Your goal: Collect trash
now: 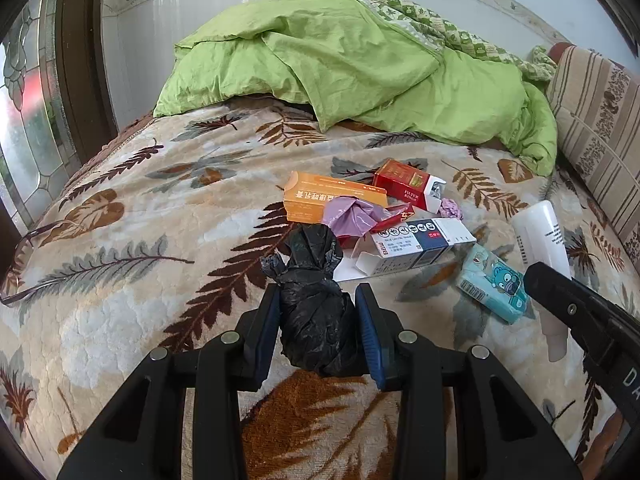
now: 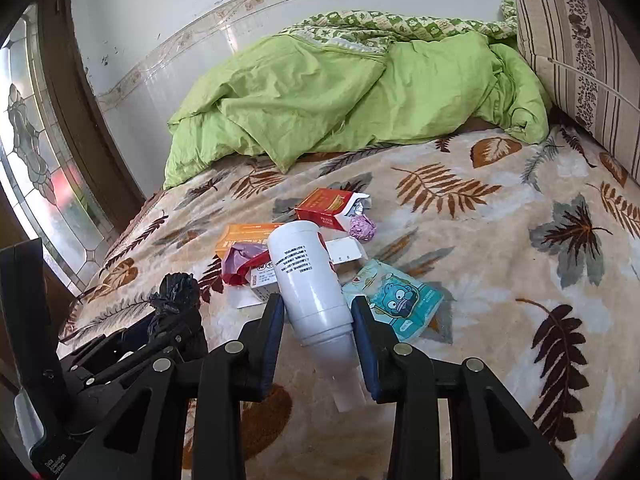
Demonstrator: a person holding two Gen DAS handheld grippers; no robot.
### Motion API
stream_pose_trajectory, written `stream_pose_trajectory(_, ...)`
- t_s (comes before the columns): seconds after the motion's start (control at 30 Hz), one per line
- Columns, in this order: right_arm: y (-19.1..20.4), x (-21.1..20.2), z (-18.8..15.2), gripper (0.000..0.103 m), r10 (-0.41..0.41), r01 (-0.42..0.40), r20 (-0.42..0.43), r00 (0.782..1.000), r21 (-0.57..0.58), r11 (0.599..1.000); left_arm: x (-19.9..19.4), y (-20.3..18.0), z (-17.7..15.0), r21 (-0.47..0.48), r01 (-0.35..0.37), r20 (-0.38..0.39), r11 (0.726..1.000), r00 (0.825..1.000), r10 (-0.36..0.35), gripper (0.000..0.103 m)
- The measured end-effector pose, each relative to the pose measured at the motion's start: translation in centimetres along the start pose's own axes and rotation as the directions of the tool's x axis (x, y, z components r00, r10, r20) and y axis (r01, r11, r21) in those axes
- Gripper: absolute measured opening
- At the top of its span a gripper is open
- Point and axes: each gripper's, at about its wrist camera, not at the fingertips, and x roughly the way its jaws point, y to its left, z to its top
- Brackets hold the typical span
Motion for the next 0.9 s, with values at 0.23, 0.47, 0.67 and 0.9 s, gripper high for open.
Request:
stream_pose_trajectory(0.23,-0.21,-0.09,0.13,0.037,0.008,-0.008,0.000,1.000,0.010,1.000,-0.19,-0.10,0.05,-0.008,0.013,0.003,1.000,1.000,-0.013,0.036)
stream_pose_trajectory(0.47,-0.15,-0.04,0.17,0.037,0.014,-0.014,0.000,1.000,0.009,1.000,-0.26,-0.03,0.06,-0.008,0.010,0.005,1.000,1.000,-0.010,0.036)
stream_pose_trajectory(0.67,-0.06,0.04,0.23,0.037,0.016,-0.016,-0.002,1.000,0.011,1.000,-0.37,0.02,0.16,-0.010,0.011,0.007,1.000,1.000,-0.011,0.036)
stream_pose_trajectory(0.9,-0.06,0.06,0.30,0.037,0.018,-0.018,-0.004,1.000,0.014,1.000,-0.64,0.25,0.35,-0.022,-0.001,0.013,1.000,1.000,0.001,0.036)
